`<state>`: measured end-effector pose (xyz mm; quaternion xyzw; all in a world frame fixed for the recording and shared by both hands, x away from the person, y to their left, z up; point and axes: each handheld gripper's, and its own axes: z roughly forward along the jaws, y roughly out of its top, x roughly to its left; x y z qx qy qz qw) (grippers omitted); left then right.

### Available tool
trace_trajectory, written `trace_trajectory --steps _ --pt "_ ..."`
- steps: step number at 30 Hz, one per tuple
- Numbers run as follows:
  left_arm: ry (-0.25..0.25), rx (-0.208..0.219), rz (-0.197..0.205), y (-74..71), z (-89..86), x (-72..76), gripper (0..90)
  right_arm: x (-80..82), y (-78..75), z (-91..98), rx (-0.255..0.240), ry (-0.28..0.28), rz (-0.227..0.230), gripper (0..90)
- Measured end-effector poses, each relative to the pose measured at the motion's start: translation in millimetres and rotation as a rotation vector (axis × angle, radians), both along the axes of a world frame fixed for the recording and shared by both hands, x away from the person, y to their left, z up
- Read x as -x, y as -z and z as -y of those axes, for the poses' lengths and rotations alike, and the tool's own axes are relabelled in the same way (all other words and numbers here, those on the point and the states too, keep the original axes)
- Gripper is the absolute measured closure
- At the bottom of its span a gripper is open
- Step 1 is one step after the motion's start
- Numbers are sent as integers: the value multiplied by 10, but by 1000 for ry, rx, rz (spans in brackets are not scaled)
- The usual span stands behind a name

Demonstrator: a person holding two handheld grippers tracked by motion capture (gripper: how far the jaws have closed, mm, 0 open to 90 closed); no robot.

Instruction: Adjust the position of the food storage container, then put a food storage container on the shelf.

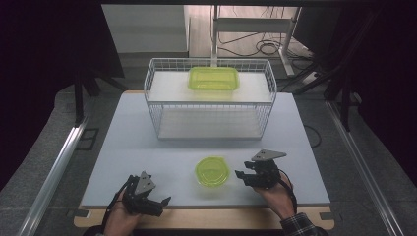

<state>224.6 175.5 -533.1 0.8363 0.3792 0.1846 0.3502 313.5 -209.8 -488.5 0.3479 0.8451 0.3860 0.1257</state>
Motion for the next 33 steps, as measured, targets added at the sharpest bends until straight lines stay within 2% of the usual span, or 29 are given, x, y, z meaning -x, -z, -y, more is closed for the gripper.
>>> trace_trajectory --steps 7,15,24,30,31,33 --pt "0 -3 0 2 -1 -1 15 64 28 31 -3 -21 -6 263" --pt "-1 -3 1 2 -5 -2 15 85 66 68 -34 -27 -14 138" --pt "-2 -1 -1 5 -10 -6 15 62 101 64 -20 -27 -14 43" --pt "-1 -2 0 7 -6 -5 15 34 74 56 -52 -6 -30 34" --pt "-2 -3 0 8 -6 -7 15 14 41 42 -64 -14 -52 36" --pt "-2 -3 0 9 -6 -7 15 -4 10 25 -78 -17 -63 34"
